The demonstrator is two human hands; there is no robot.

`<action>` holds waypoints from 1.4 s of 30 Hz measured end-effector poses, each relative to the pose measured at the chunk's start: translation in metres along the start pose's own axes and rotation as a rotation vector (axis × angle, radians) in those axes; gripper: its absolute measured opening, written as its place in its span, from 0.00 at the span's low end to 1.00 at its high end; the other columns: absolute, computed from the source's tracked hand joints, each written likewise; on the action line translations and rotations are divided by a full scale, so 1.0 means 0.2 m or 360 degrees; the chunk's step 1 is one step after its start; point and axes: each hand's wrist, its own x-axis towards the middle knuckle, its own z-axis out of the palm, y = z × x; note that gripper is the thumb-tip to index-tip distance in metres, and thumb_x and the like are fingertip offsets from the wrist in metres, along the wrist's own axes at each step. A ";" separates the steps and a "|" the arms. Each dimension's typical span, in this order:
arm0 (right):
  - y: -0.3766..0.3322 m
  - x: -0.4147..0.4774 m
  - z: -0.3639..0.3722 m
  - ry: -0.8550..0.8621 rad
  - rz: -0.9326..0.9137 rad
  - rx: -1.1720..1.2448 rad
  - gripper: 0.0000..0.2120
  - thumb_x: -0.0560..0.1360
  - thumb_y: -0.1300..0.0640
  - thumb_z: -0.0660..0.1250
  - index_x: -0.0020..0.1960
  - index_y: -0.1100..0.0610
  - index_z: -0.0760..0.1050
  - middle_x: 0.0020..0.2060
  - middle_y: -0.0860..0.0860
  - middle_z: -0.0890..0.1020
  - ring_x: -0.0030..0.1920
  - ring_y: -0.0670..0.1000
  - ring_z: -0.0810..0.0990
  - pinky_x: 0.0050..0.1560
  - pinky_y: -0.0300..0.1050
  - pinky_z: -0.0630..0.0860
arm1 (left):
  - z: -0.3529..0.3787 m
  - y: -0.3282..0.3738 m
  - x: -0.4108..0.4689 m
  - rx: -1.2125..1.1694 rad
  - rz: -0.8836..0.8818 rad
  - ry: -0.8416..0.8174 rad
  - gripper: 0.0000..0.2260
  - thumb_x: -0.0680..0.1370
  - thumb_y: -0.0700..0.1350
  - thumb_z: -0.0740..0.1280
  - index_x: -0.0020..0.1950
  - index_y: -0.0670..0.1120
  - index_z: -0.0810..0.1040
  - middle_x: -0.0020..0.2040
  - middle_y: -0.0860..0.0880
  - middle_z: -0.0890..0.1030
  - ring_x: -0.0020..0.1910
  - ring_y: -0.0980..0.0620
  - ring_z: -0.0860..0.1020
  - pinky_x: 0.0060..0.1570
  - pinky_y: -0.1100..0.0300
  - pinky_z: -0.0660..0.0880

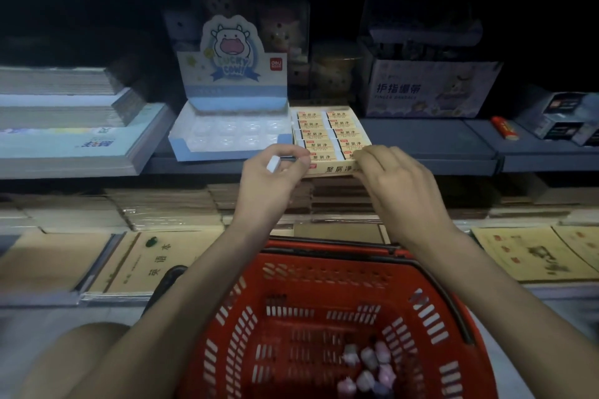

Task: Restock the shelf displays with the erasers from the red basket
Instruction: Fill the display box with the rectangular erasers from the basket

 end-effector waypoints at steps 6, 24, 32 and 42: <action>0.02 -0.01 0.01 0.0023 -0.0067 0.0019 0.15 0.74 0.63 0.76 0.59 0.63 0.79 0.55 0.58 0.83 0.49 0.60 0.82 0.43 0.54 0.80 | -0.04 -0.03 0.02 0.0169 0.0141 -0.0088 0.03 0.80 0.43 0.73 0.52 0.51 0.85 0.42 0.51 0.83 0.52 0.49 0.79 0.32 0.71 0.72; -0.02 0.02 0.00 0.0003 0.0057 0.0109 0.09 0.73 0.67 0.73 0.52 0.61 0.80 0.47 0.56 0.82 0.44 0.58 0.78 0.39 0.52 0.76 | -0.07 -0.04 0.02 0.0201 0.0225 0.0014 0.05 0.82 0.46 0.70 0.55 0.52 0.85 0.40 0.56 0.85 0.34 0.59 0.79 0.32 0.65 0.72; -0.17 0.08 -0.20 0.0061 0.0525 0.0770 0.10 0.78 0.56 0.71 0.58 0.53 0.83 0.55 0.45 0.79 0.55 0.47 0.77 0.48 0.49 0.80 | -0.10 0.18 -0.07 -0.1081 -0.0399 -0.0008 0.19 0.85 0.54 0.62 0.61 0.40 0.82 0.53 0.42 0.88 0.53 0.47 0.87 0.43 0.60 0.83; -0.44 0.19 -0.32 -0.0497 0.1399 0.2231 0.11 0.73 0.54 0.78 0.53 0.53 0.81 0.38 0.52 0.88 0.32 0.43 0.82 0.37 0.40 0.76 | 0.06 0.17 -0.08 -0.1335 -0.0380 0.0095 0.17 0.86 0.55 0.59 0.65 0.46 0.79 0.56 0.47 0.88 0.57 0.50 0.86 0.54 0.49 0.81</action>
